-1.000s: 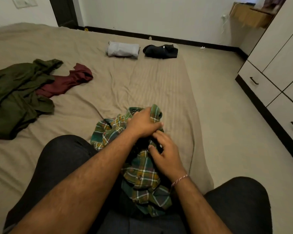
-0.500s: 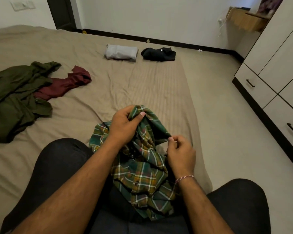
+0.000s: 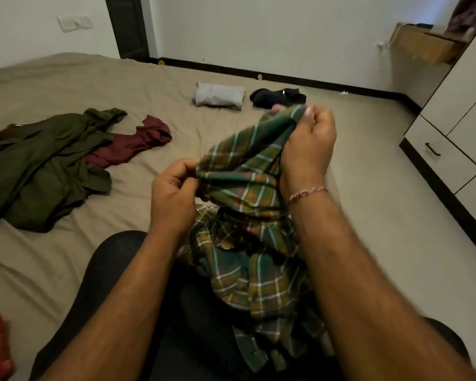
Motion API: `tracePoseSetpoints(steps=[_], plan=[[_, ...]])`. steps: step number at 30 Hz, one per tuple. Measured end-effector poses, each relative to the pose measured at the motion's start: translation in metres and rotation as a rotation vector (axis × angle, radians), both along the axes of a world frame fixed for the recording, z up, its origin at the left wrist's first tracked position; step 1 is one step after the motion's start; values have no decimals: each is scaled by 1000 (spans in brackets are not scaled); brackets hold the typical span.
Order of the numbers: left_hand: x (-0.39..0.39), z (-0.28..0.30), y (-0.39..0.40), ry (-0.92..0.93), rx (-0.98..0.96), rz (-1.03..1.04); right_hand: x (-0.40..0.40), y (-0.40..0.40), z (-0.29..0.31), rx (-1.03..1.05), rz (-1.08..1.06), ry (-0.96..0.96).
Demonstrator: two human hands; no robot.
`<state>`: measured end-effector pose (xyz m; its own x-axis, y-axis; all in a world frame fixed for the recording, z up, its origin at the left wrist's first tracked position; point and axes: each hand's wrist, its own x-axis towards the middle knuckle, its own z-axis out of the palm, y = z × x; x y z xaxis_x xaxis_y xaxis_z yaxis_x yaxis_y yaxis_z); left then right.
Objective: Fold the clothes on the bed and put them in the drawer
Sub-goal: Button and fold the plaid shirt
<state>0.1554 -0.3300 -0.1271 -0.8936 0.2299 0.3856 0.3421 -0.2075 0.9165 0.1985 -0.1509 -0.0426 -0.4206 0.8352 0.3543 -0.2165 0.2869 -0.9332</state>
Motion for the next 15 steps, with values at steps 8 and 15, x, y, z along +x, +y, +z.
tracePoseSetpoints(steps=[8, 15], plan=[[-24, -41, -24, -179, -215, 354, -33, -1, -17, 759, 483, -682], [-4, -33, -23, 204, -276, 258, 43, 27, -136, 277, 545, -855]])
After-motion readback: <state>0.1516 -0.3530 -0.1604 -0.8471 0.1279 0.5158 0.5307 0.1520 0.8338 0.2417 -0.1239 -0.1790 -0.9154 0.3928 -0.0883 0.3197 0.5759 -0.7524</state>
